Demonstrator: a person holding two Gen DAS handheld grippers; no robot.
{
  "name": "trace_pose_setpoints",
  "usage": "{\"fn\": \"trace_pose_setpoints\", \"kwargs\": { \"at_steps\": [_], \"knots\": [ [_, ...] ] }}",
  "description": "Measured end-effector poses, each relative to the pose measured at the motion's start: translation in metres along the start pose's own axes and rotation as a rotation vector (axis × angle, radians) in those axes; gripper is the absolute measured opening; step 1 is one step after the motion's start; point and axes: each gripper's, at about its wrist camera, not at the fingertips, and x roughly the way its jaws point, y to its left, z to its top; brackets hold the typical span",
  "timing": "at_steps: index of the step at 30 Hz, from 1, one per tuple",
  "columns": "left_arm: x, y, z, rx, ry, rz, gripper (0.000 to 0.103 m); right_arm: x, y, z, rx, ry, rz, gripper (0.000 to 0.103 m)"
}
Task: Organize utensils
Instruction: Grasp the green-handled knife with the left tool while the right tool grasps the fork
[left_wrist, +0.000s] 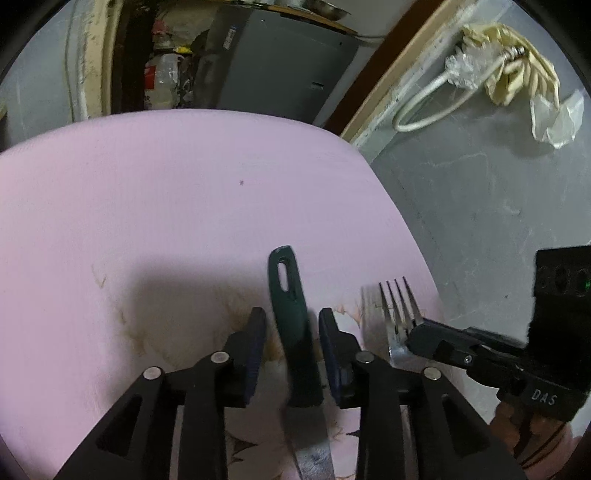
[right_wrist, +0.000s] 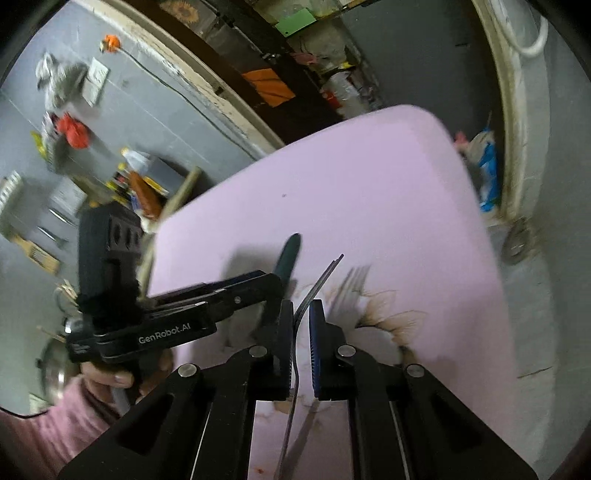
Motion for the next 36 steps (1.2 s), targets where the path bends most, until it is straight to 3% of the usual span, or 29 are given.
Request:
{"fn": "trace_pose_setpoints", "kwargs": {
  "at_steps": [8,12,16,24,36],
  "knots": [
    [0.008,-0.013,0.015,0.076,0.065,0.104,0.023,0.007,-0.013,0.007,0.032,0.054,-0.067,0.008],
    [0.006,-0.01,0.02,0.058,0.091,0.1,0.021,0.014,-0.005,0.009,0.017,0.081,-0.09,0.009],
    [0.003,-0.01,0.016,0.045,0.105,0.108,0.021,0.023,0.002,0.014,-0.002,0.126,-0.13,0.017],
    [0.004,-0.009,0.018,0.044,0.154,0.103,0.022,0.027,-0.001,0.022,0.048,0.156,-0.151,0.019],
    [-0.004,-0.009,0.002,0.031,0.121,0.097,0.02,0.008,-0.007,-0.001,0.11,0.112,-0.12,0.009]
  ]
}}
